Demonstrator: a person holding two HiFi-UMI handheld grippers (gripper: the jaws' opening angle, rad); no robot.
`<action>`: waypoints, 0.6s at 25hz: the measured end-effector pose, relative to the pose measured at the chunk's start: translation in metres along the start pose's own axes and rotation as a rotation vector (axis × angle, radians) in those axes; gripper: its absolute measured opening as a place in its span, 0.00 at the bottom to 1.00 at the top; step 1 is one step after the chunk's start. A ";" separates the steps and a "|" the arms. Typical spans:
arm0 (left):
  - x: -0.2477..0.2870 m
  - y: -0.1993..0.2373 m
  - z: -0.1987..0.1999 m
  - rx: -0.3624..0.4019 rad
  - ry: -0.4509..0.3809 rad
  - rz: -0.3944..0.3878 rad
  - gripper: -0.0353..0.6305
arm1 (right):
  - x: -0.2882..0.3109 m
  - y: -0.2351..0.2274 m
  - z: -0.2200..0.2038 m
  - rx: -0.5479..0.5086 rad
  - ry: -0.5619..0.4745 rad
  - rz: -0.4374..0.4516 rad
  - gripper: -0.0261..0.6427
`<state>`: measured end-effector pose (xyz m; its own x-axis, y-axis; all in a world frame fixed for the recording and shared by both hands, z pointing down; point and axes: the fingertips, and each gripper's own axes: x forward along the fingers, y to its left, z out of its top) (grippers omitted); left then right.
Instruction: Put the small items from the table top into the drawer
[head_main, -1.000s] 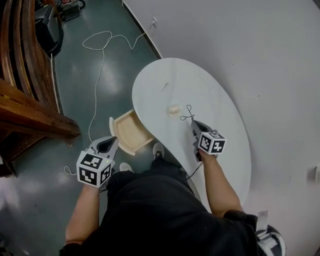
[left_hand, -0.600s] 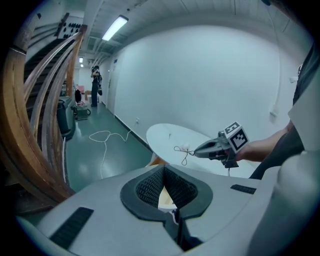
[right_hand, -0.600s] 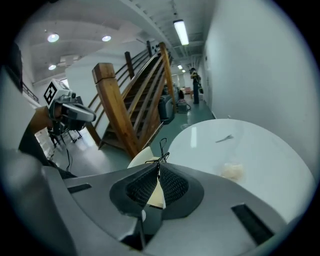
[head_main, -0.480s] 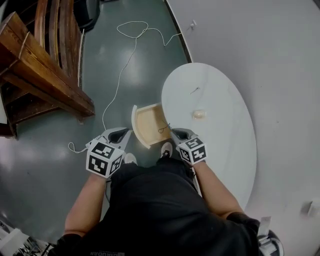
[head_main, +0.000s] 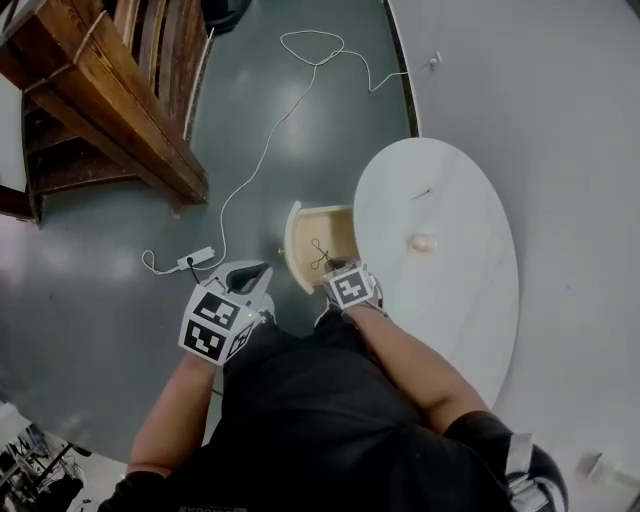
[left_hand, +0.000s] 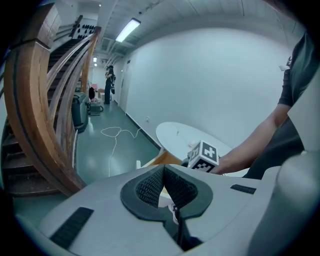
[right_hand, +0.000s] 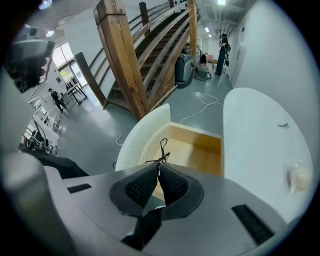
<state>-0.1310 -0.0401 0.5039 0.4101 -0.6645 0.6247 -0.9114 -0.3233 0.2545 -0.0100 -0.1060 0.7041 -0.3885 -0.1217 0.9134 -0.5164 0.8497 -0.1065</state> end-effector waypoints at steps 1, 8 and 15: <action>0.000 0.001 -0.003 -0.010 0.008 0.003 0.08 | 0.010 0.000 -0.003 0.014 0.022 0.007 0.07; 0.004 0.007 -0.003 -0.050 0.027 0.031 0.08 | 0.065 -0.003 -0.024 -0.034 0.139 0.057 0.07; 0.003 0.010 -0.032 -0.117 0.083 0.061 0.08 | 0.096 -0.005 -0.032 -0.093 0.248 0.075 0.07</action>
<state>-0.1401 -0.0237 0.5318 0.3545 -0.6208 0.6993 -0.9341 -0.2005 0.2955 -0.0204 -0.1051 0.8053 -0.2182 0.0626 0.9739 -0.4167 0.8964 -0.1510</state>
